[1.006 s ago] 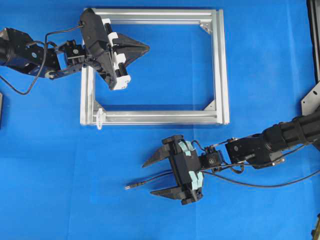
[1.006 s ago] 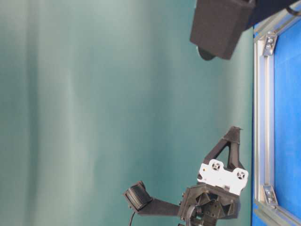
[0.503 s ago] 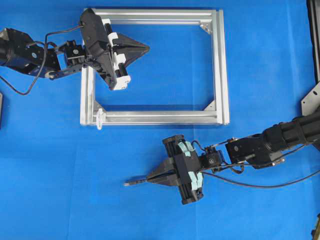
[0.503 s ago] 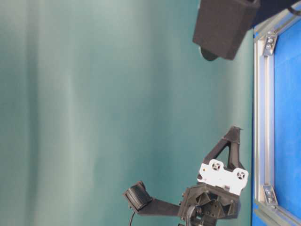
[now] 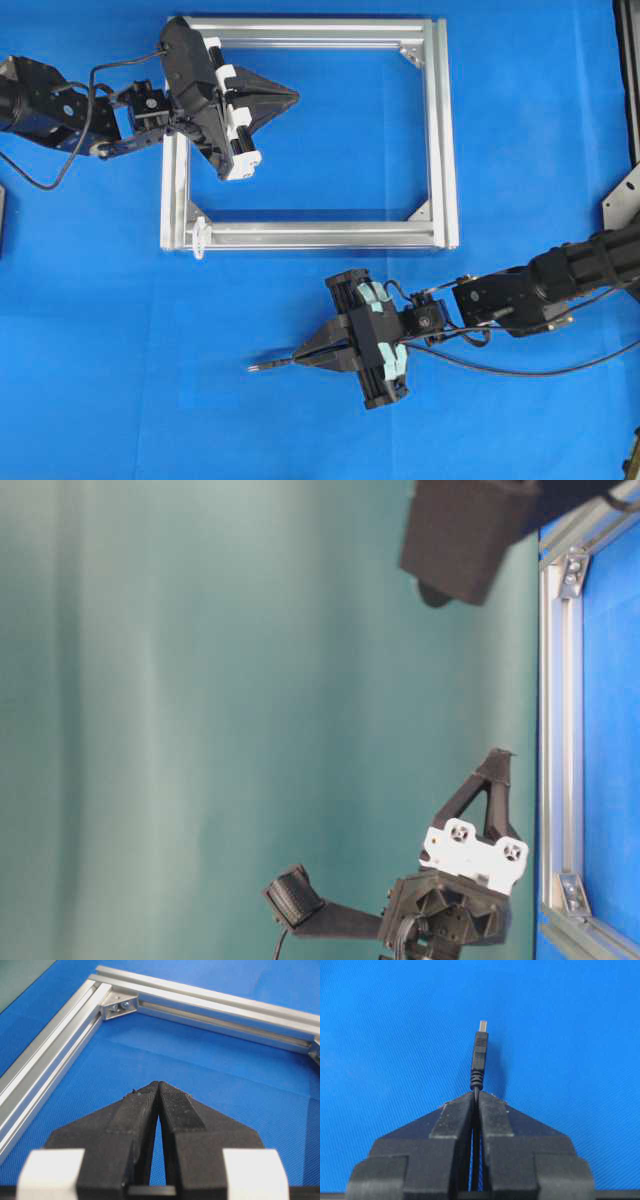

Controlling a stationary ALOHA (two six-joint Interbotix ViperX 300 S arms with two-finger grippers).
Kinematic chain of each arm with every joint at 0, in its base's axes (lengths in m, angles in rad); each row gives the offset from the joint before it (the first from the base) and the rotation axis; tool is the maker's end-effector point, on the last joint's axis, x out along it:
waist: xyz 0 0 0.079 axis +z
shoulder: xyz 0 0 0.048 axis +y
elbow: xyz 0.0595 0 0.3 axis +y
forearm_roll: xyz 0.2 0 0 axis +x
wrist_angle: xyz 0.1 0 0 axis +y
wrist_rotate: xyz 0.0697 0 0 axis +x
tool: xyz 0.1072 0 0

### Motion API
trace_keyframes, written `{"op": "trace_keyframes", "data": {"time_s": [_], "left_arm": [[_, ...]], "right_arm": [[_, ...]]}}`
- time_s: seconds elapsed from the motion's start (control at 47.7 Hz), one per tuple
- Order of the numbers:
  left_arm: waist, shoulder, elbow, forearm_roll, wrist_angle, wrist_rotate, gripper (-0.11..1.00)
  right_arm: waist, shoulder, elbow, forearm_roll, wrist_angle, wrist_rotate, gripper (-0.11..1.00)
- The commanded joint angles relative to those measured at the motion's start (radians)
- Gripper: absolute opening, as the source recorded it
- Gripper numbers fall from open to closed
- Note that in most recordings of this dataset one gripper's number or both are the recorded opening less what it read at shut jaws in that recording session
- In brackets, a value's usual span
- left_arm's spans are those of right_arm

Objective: Insert the wire through the string loop located on the left side.
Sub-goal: 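Close the right gripper on the black cable just behind its plug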

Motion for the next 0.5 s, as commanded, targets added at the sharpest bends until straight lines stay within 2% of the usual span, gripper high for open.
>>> {"op": "trace_keyframes", "data": {"time_s": [0.0,0.314,0.482], "left_arm": [[0.0,-0.034,-0.008,0.003,-0.005,-0.002,0.0],[0.0,-0.035,-0.008,0.003,0.0,-0.009,0.0],[0.0,-0.035,-0.008,0.002,0.0,-0.009,0.0]], "right_arm": [[0.005,-0.077,-0.003,0.0,0.02,-0.002,0.0],[0.003,-0.215,-0.008,0.002,0.187,-0.005,0.0],[0.003,-0.261,-0.008,0.0,0.225,-0.008,0.0]]}}
